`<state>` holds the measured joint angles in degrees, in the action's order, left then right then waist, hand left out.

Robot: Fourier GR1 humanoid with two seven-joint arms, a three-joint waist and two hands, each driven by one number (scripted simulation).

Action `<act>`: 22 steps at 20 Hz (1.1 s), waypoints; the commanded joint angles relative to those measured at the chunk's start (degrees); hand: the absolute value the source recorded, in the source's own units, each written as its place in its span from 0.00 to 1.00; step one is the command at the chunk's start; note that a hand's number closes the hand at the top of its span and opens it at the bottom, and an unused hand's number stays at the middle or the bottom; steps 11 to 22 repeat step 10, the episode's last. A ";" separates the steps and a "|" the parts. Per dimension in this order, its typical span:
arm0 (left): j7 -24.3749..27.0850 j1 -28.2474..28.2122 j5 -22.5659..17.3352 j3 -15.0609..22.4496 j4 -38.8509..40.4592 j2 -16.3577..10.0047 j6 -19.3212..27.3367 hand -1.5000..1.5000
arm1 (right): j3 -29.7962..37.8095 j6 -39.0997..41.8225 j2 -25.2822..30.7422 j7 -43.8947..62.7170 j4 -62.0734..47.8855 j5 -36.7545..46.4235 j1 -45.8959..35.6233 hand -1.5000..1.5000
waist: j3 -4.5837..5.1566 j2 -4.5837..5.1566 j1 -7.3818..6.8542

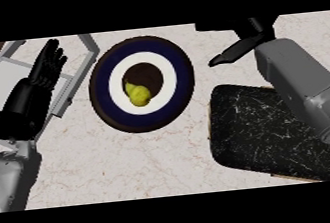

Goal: Pick the pear from the tray and place it in the plate

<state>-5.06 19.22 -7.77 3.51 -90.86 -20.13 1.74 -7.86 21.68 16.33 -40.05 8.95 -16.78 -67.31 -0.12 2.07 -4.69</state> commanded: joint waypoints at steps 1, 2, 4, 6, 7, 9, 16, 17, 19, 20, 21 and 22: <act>-0.67 0.78 -0.78 -0.27 -0.27 -0.58 -1.50 0.50 | -0.63 2.81 3.36 -2.26 -1.96 1.66 0.11 0.00 | -0.05 0.34 -0.63; -0.26 2.51 0.23 -0.90 1.64 -0.17 -0.07 0.50 | -0.57 3.56 4.06 -3.67 -1.96 1.75 0.95 0.00 | -0.06 0.47 -0.04; -1.53 0.68 0.75 0.32 -0.30 0.19 0.14 0.50 | -0.46 4.78 5.18 -3.11 -2.32 1.92 0.31 0.00 | -0.09 0.32 -0.70; 1.96 -0.40 0.22 -0.72 0.87 0.64 -0.23 0.50 | -0.47 3.72 5.12 -4.67 -2.20 2.22 1.03 0.00 | -0.06 0.63 -1.11; 0.46 0.42 0.87 0.26 0.18 0.72 -0.04 0.50 | -0.48 5.71 7.90 -4.58 -2.11 2.38 0.83 0.00 | -0.11 0.58 -0.85; -2.10 1.34 -0.16 -0.29 -1.18 -0.11 -0.70 0.50 | -0.98 2.55 6.30 -7.23 -2.06 3.28 2.86 0.00 | -0.16 0.37 -1.04; 1.95 -1.72 0.07 -0.29 0.17 -0.13 -1.84 0.50 | -1.12 3.71 8.61 -7.29 -2.04 3.59 2.87 0.00 | -0.10 0.53 -1.11; 1.95 -1.72 0.07 -0.29 0.17 -0.13 -1.84 0.50 | -1.12 3.71 8.61 -7.29 -2.04 3.59 2.87 0.00 | -0.10 0.53 -1.11; 1.95 -1.72 0.07 -0.29 0.17 -0.13 -1.84 0.50 | -1.12 3.71 8.61 -7.29 -2.04 3.59 2.87 0.00 | -0.10 0.53 -1.11; 1.95 -1.72 0.07 -0.29 0.17 -0.13 -1.84 0.50 | -1.12 3.71 8.61 -7.29 -2.04 3.59 2.87 0.00 | -0.10 0.53 -1.11; 1.95 -1.72 0.07 -0.29 0.17 -0.13 -1.84 0.50 | -1.12 3.71 8.61 -7.29 -2.04 3.59 2.87 0.00 | -0.10 0.53 -1.11; 1.95 -1.72 0.07 -0.29 0.17 -0.13 -1.84 0.50 | -1.12 3.71 8.61 -7.29 -2.04 3.59 2.87 0.00 | -0.10 0.53 -1.11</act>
